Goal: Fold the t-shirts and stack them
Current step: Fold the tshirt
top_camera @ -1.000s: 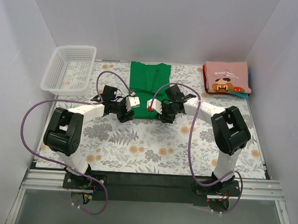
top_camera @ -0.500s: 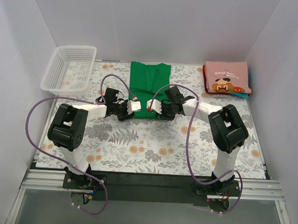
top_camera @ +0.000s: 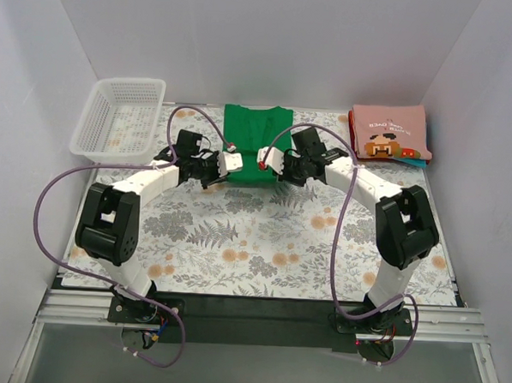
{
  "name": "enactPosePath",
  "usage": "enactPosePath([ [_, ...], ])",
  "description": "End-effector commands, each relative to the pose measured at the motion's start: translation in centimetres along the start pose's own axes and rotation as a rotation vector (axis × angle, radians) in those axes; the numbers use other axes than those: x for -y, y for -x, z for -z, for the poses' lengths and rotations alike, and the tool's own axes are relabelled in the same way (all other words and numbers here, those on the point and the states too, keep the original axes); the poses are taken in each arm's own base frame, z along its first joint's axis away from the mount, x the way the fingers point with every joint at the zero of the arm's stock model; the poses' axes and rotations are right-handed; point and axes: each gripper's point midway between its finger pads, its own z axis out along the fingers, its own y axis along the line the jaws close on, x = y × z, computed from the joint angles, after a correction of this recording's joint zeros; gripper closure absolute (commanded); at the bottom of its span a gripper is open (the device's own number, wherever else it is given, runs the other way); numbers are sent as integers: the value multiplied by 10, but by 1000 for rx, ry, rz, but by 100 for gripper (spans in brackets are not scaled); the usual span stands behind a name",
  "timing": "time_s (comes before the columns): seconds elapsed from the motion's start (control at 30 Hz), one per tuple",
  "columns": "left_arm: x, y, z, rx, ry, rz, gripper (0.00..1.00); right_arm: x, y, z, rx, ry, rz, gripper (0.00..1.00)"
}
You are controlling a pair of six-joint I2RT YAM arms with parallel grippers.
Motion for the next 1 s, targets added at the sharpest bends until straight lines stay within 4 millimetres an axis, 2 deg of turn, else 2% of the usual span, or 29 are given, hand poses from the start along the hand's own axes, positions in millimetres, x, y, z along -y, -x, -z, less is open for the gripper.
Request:
enactPosePath([
  [0.0,13,14,22,15,-13,-27,100,4,14,31,12,-16,8,99],
  [0.03,16,15,24,16,-16,-29,100,1,15,37,12,-7,4,99],
  [0.1,32,14,30,7,-51,-22,100,-20,10,41,0,53,-18,99],
  [0.13,38,24,39,24,-56,-39,100,-26,13,51,9,58,-13,99],
  [0.17,52,23,44,14,-89,-31,100,-36,14,56,11,77,-15,99],
  [0.2,62,27,47,16,-114,-40,100,-58,8,56,-9,124,-18,99],
  [0.23,75,36,58,43,-131,-55,100,-64,14,69,8,117,-12,99],
  [0.3,99,39,71,40,-183,-32,100,-90,18,85,20,172,-15,99],
  [0.4,135,53,94,65,-265,16,100,-124,22,101,33,253,-36,99],
  [0.43,143,56,99,68,-282,27,100,-139,21,114,33,286,-43,99],
  [0.47,156,60,112,73,-303,40,100,-148,25,121,49,313,-52,99],
  [0.53,171,62,122,63,-331,83,100,-165,34,141,69,367,-54,99],
  [0.67,181,73,140,58,-360,127,100,-183,39,162,71,461,-70,99],
  [0.77,174,76,139,50,-345,160,100,-177,31,152,32,462,-34,99],
  [0.87,154,71,127,23,-313,135,100,-160,34,139,21,459,-7,99],
  [0.9,137,73,128,24,-278,129,100,-143,43,141,39,430,-10,99],
  [0.93,125,69,119,22,-295,159,100,-137,42,133,30,448,-6,99],
  [0.97,115,68,119,27,-303,175,100,-129,42,131,31,448,-2,99],
])
